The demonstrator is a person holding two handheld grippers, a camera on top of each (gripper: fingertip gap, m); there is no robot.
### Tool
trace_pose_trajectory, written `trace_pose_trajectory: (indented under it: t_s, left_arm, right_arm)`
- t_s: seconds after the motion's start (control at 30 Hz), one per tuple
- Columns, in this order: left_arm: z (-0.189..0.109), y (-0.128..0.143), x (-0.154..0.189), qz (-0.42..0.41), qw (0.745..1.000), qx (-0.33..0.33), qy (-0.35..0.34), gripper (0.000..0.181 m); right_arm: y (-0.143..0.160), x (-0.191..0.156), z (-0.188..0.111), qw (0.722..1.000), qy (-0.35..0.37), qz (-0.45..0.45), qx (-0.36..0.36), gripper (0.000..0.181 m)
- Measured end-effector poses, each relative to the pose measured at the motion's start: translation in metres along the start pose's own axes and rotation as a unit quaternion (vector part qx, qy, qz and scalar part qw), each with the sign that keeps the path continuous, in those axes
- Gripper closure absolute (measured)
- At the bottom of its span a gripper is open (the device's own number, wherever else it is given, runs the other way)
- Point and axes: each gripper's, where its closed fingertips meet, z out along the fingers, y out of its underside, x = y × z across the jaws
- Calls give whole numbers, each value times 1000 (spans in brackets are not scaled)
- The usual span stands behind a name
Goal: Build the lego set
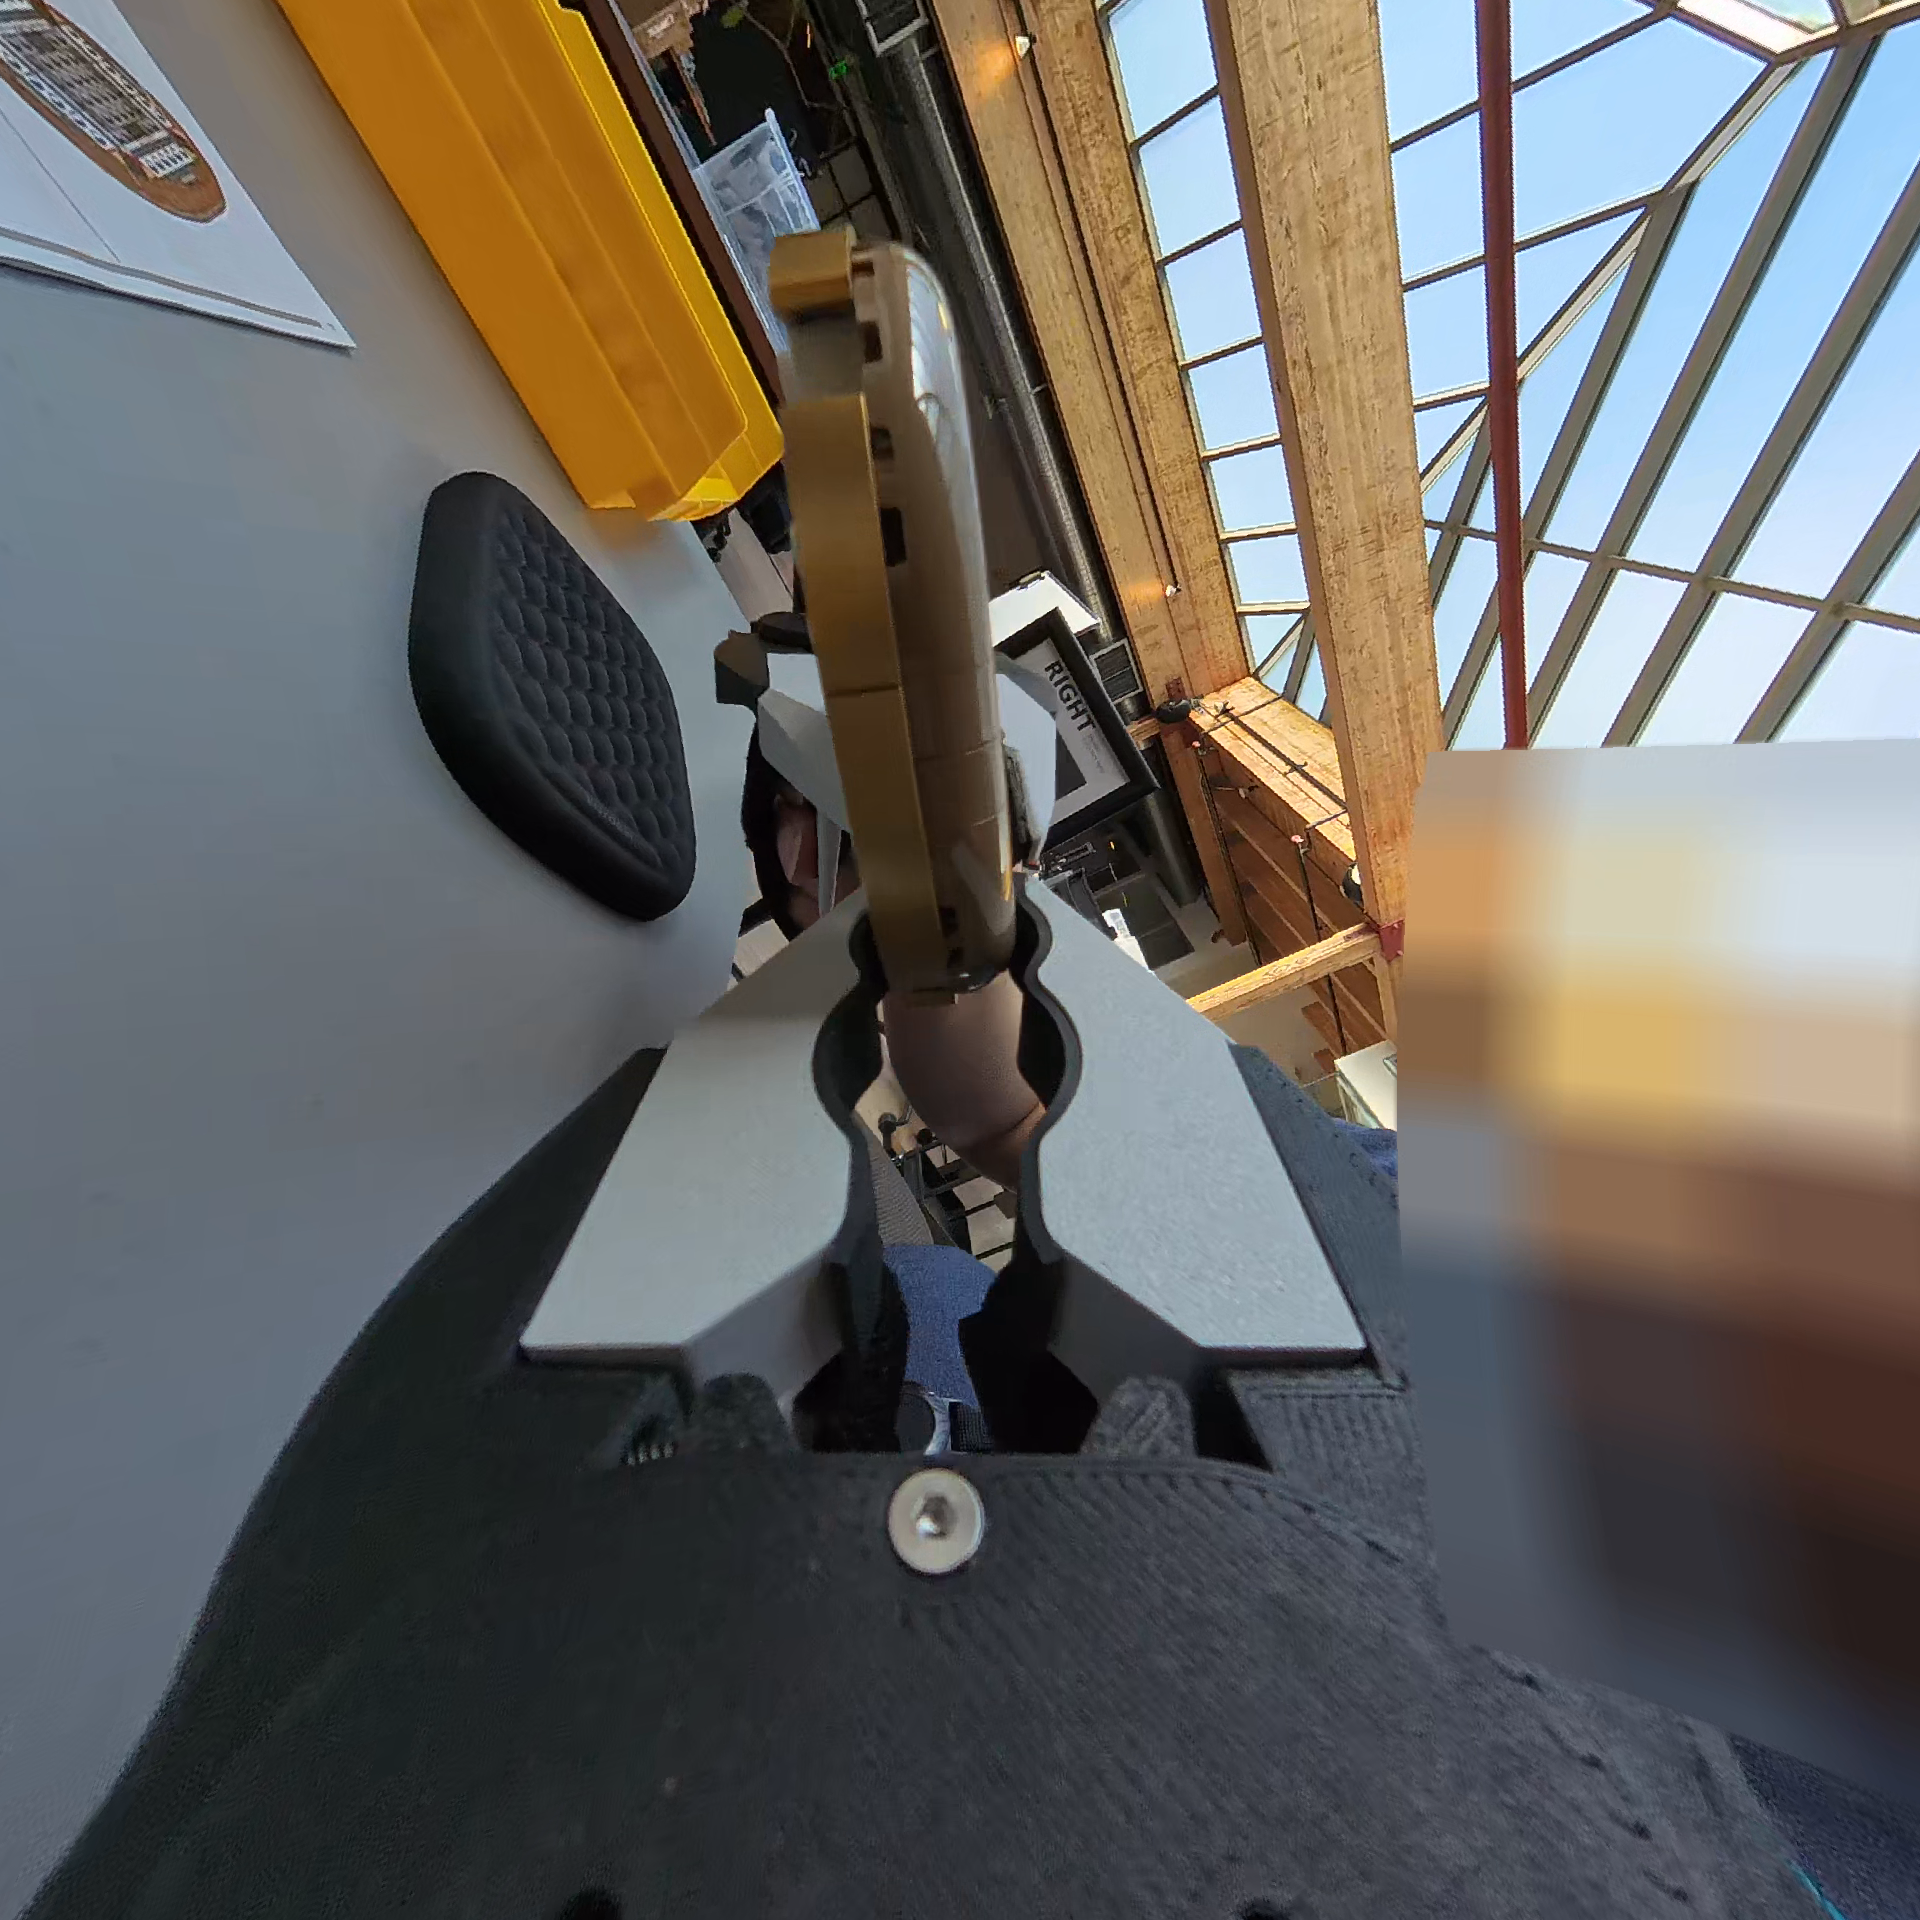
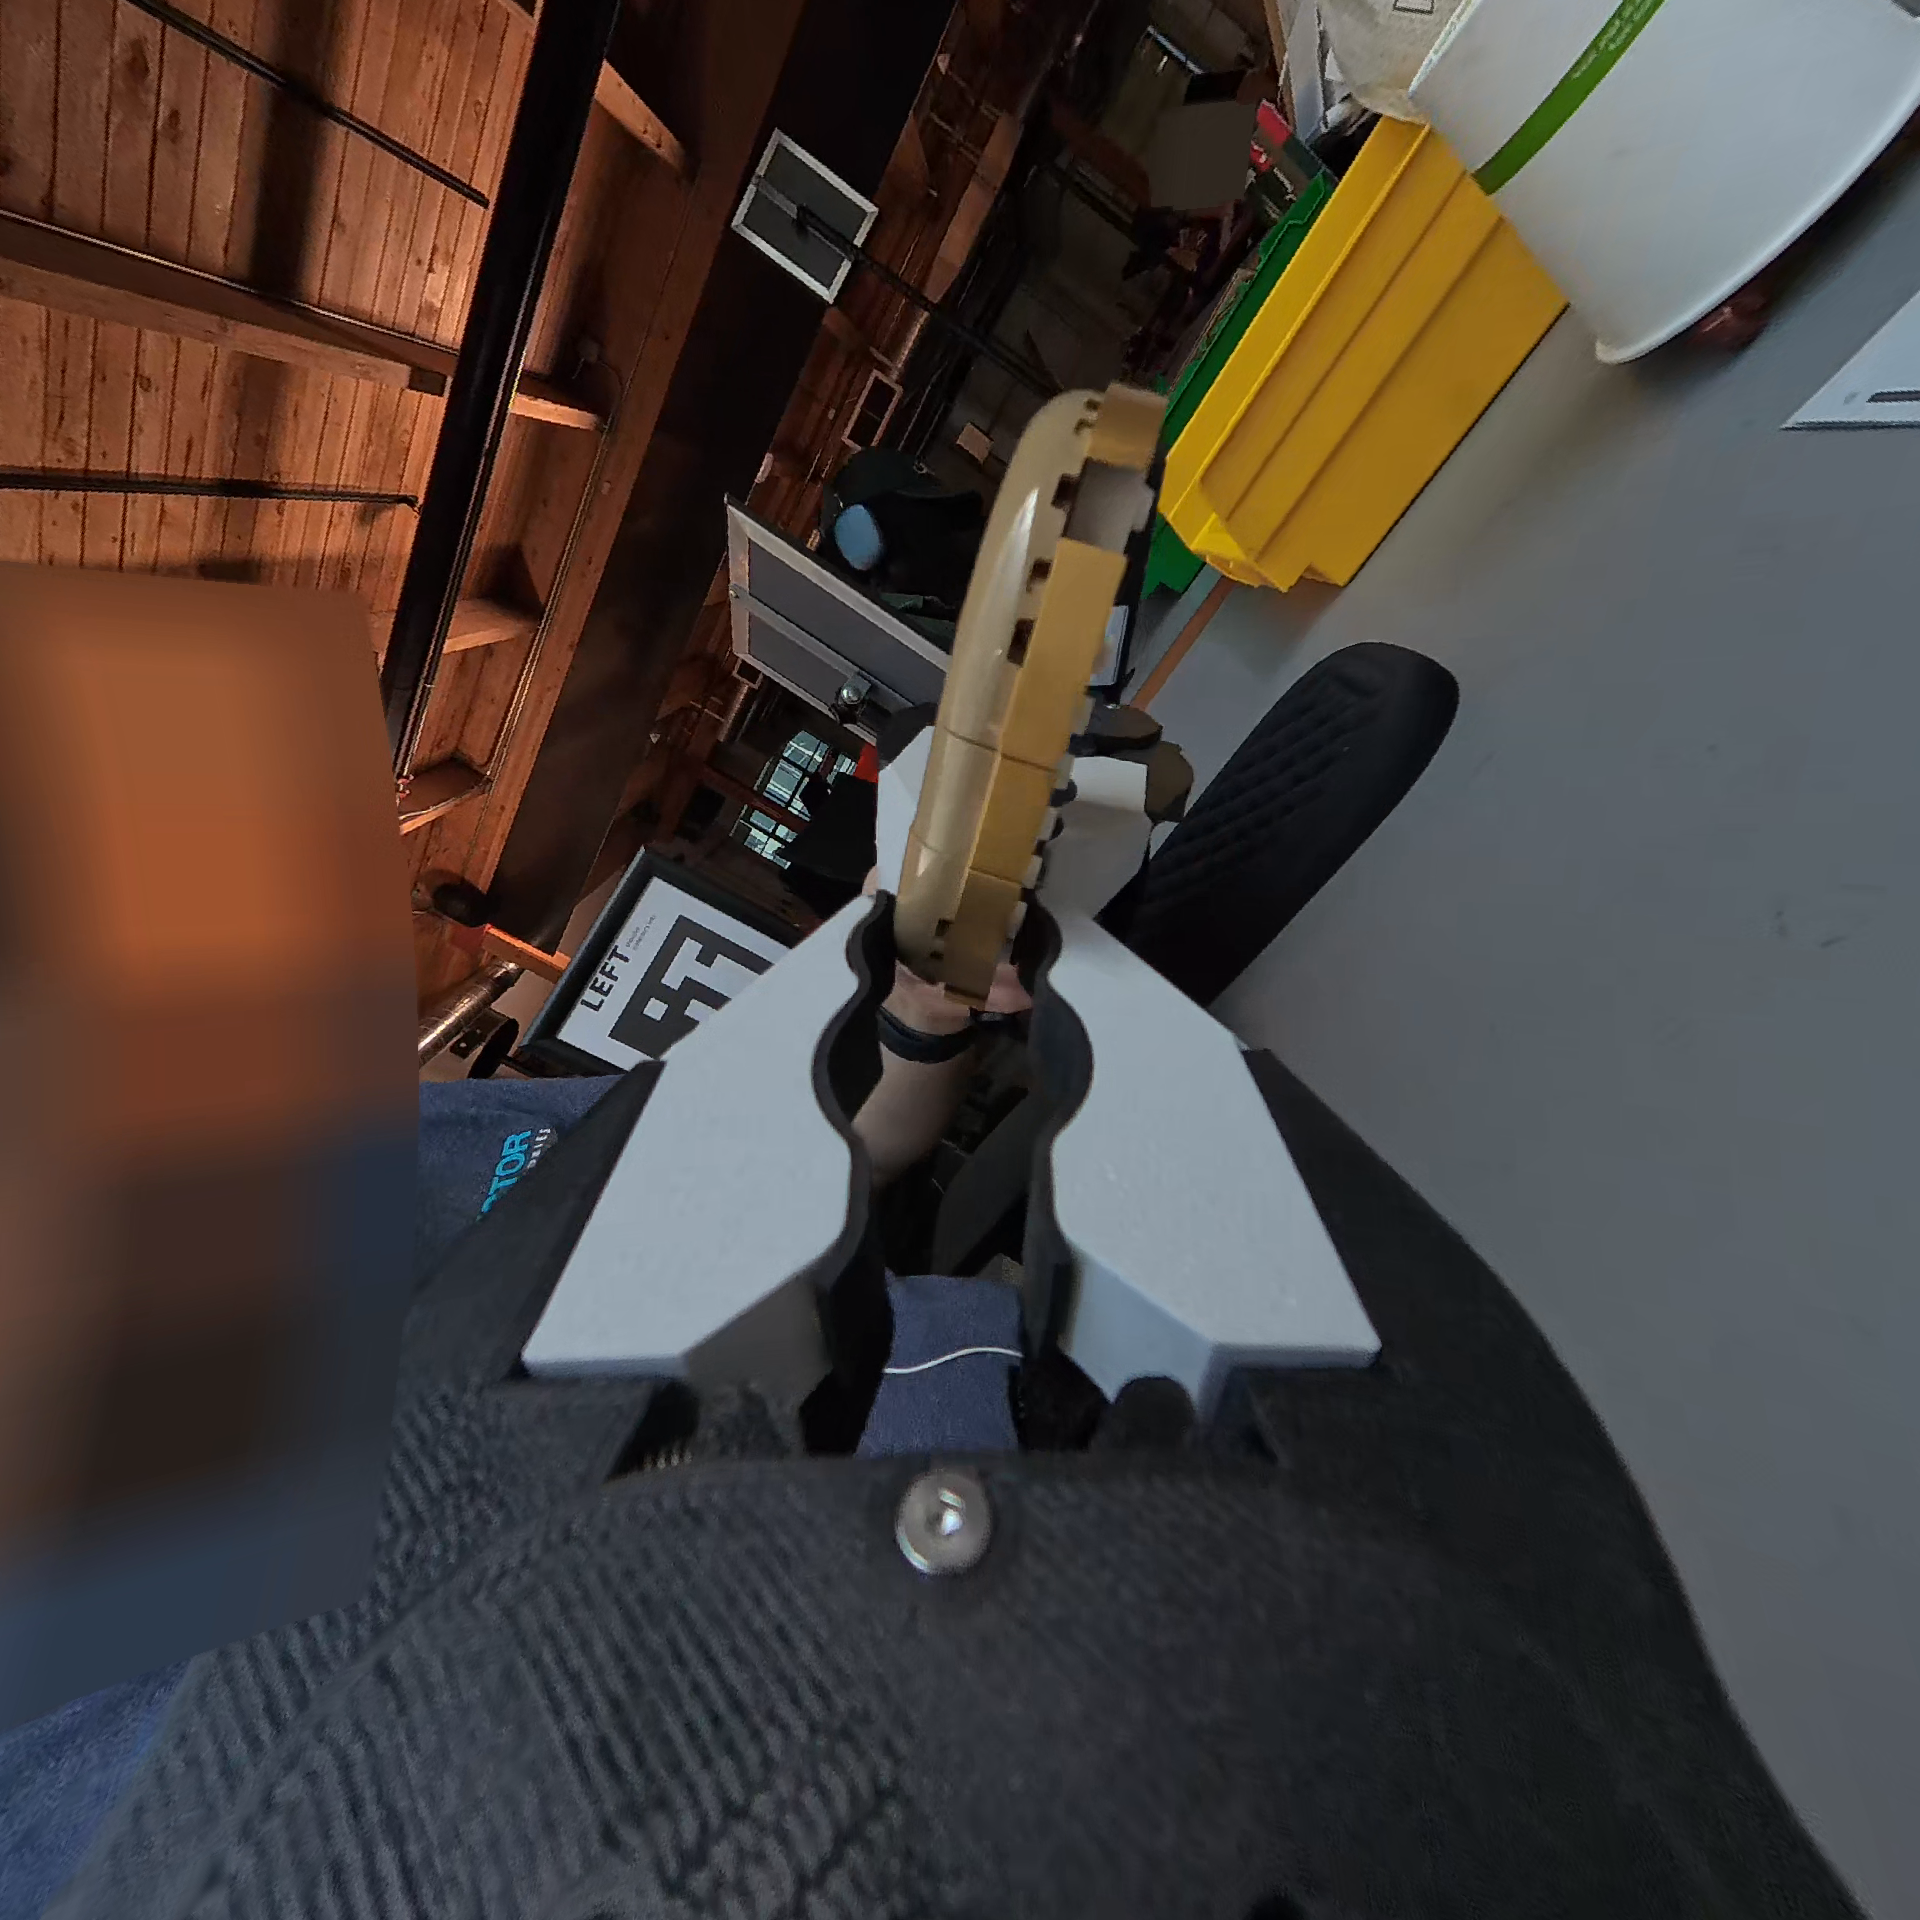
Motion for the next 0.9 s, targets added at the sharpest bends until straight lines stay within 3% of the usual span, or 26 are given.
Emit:
trace_pose_trajectory:
  t_s: [0.47, 0.63, 0.8, 0.9]
  left_arm:
    - [-3, 13, -7, 63, 994, -43, -83, 162]
    - [-5, 12, -6, 68, 994, -43, -77, 162]
    - [-7, 13, 7, 76, 995, -42, -45, 162]
    - [-7, 17, 5, 102, 992, -40, -67, 161]
  right_arm:
    - [14, 6, 3, 998, 38, -28, -28, 163]
    - [13, 5, 5, 999, 31, -24, -25, 162]
    - [8, -10, 8, 999, -31, -31, -1, 160]
    - [13, -8, 7, 998, -26, -51, 1, 162]
